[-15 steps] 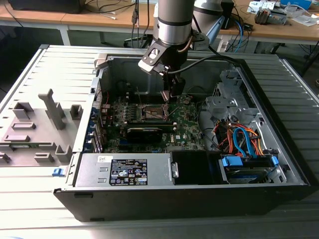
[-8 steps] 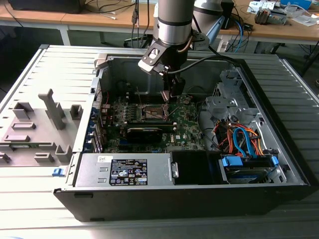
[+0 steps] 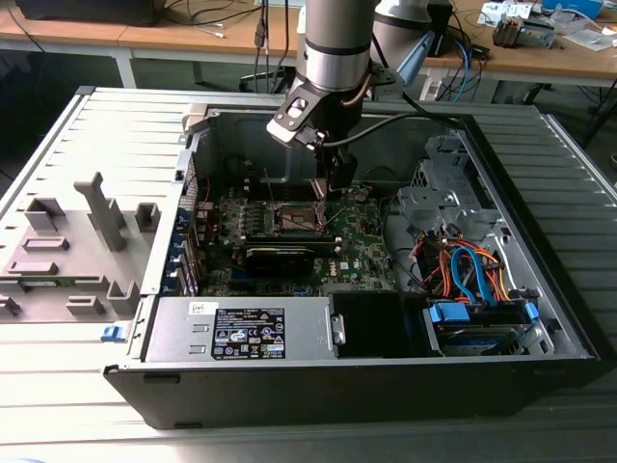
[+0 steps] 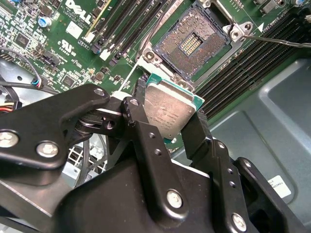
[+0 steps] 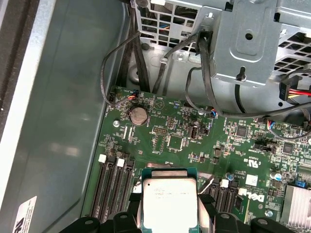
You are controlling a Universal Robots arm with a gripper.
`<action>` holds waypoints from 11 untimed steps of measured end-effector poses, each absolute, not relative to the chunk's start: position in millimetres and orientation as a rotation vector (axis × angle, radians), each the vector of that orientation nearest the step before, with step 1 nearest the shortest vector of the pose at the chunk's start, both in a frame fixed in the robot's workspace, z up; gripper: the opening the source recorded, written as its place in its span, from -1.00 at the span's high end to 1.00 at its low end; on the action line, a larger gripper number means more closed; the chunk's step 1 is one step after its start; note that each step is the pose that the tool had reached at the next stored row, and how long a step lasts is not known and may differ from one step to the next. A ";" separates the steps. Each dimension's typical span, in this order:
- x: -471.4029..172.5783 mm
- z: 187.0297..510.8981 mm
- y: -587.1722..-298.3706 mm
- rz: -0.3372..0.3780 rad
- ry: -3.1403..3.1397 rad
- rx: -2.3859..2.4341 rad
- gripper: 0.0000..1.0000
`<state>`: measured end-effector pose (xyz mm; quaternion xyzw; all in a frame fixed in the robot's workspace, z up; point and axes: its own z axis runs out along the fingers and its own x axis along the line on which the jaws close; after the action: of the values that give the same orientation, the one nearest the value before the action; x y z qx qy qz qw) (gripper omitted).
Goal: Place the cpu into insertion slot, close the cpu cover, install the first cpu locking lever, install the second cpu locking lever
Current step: 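Place the cpu into insertion slot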
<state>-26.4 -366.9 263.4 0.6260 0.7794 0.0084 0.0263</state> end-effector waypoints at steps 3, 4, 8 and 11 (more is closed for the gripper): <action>-26.4 263.3 -366.9 0.026 2.408 1.934 -0.09; -26.4 263.3 -366.9 0.025 2.408 1.934 -0.09; -26.4 263.3 -366.9 0.025 2.408 1.934 -0.09; -26.4 263.2 -366.9 0.025 2.408 1.934 -0.09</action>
<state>-26.4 -366.9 263.2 0.6260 0.7793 0.0081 0.0265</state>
